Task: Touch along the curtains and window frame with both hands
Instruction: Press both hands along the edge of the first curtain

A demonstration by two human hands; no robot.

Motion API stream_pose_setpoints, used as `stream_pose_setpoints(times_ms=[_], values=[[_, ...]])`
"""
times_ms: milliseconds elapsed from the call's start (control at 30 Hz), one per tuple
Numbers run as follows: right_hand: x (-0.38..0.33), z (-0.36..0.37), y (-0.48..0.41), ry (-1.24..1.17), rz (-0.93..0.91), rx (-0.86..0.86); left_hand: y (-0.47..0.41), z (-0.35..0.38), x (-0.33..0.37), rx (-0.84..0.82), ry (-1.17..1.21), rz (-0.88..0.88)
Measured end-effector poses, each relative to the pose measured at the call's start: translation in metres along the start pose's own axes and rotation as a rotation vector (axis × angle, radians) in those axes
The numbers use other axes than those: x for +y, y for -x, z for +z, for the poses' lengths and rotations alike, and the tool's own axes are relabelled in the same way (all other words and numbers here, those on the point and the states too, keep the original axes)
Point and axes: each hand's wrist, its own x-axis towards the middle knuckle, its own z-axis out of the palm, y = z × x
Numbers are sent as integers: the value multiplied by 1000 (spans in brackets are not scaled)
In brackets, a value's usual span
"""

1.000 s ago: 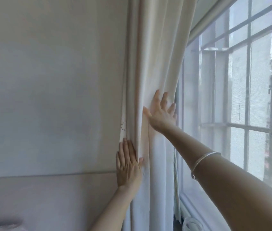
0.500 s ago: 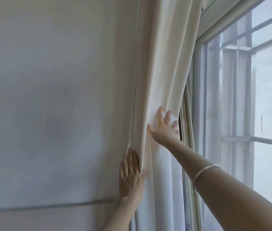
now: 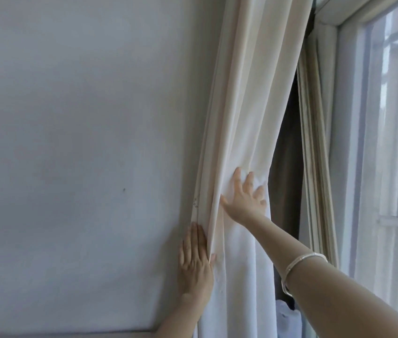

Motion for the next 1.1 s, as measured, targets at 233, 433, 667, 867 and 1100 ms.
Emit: stream_pose_setpoints(times_ms=[233, 433, 667, 867, 1100], values=[[9, 37, -35, 69, -76, 38, -25, 45, -12, -82, -108, -8], [7, 58, -41, 103, -73, 149, -34, 66, -16, -99, -114, -40], [11, 46, -36, 84, -97, 96, -30, 57, -11, -46, -158, -62], [11, 25, -12, 51, -87, 58, -14, 22, -3, -71, -69, -48], [7, -14, 51, 50, -35, 58, 22, -40, -4, -135, 48, -2]])
